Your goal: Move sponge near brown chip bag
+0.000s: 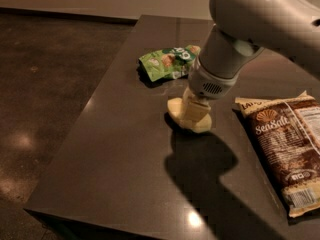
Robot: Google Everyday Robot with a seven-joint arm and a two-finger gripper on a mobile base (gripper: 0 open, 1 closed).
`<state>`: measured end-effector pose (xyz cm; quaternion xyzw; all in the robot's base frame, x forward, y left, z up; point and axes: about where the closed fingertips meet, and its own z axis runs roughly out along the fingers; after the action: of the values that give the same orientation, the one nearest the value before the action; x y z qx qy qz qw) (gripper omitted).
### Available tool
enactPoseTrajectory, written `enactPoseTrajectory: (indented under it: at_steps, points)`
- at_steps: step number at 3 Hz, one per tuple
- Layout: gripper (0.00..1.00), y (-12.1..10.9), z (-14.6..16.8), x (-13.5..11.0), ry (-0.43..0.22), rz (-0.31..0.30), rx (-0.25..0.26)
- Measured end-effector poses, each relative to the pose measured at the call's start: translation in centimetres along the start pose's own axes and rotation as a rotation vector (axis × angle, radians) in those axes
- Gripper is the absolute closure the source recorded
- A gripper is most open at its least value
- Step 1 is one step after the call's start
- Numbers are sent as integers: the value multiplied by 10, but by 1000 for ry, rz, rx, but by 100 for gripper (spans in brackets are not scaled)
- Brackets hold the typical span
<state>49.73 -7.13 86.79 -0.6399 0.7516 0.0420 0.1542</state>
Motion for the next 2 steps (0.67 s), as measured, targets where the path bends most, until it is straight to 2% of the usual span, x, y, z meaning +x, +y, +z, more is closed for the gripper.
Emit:
enactPoseTrajectory:
  at_steps: [2]
  points:
    - [100, -37, -20, 31, 22, 59, 61]
